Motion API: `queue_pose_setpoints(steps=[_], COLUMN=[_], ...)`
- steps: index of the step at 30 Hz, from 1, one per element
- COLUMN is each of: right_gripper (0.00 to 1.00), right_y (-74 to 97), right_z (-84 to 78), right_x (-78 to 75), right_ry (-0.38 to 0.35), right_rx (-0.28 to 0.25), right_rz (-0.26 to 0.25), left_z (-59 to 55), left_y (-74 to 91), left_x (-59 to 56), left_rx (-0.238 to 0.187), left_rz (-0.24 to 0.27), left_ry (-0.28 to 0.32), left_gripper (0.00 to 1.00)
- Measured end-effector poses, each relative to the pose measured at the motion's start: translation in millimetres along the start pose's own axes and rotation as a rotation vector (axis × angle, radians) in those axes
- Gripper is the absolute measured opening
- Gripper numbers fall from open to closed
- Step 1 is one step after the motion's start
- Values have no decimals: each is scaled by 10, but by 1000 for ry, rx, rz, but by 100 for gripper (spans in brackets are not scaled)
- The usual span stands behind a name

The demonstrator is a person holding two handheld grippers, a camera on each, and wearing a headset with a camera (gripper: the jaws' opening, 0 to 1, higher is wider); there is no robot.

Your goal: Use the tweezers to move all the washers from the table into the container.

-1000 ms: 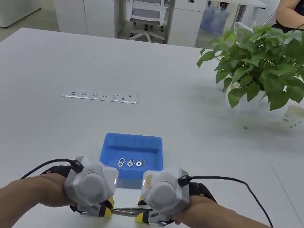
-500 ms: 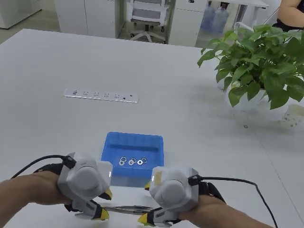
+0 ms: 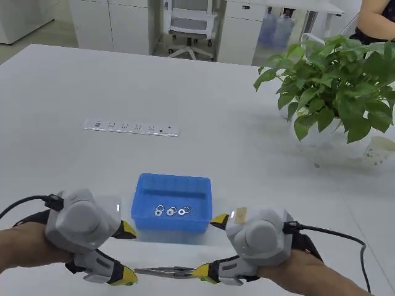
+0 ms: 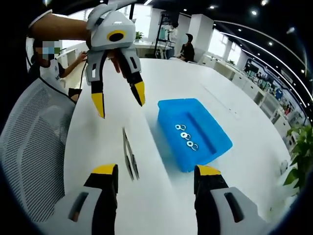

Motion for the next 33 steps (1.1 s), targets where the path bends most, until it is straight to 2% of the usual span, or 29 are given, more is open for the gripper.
queue_pose_setpoints(steps=[5,9,11,15,16,20,22,27,33], right_gripper=[73,80,83,91,92,97,100,100,100], right_y=[141,237,279,352,363,409,434,494,544], right_z=[-68,-115,-125,-140,-143,-163,-164,-213,-270], right_x=[-114,-165,-177,-203,-205,-211,-209,-222,-202], right_ry=[-67,-91,-115,-134,-136,-141,-141,-153,-155], right_rx=[-29,-61,-84,-97,-101,-118,-122,-123,-117], right_rz=[-21,-40,-29,-33,-33,-29,-36,-53,-66], left_z=[39,21,-6,-30,-19,11,19,26,19], left_y=[151,215,247,312,347,432,458,503,518], left_x=[40,55,54,63,65,60,58,36,17], left_rx=[-65,-86,-99,-124,-150,-194,-204,-209,-197], left_rz=[47,71,89,105,114,133,142,169,167], left_ry=[28,42,53,84,99,114,121,131,126], left_gripper=[60,66,71,77,79,85,89,99,99])
Point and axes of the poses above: the centre of the closed fingertips' face, and the gripper's own axes: y roughly backward along the fingers, x roughly to its left, z roughly out of its top, the point moved 9 cm from there along y, roughly backward along the fingers, and after that the axes turned 9 degrees about -y, right-handed, at the moved point
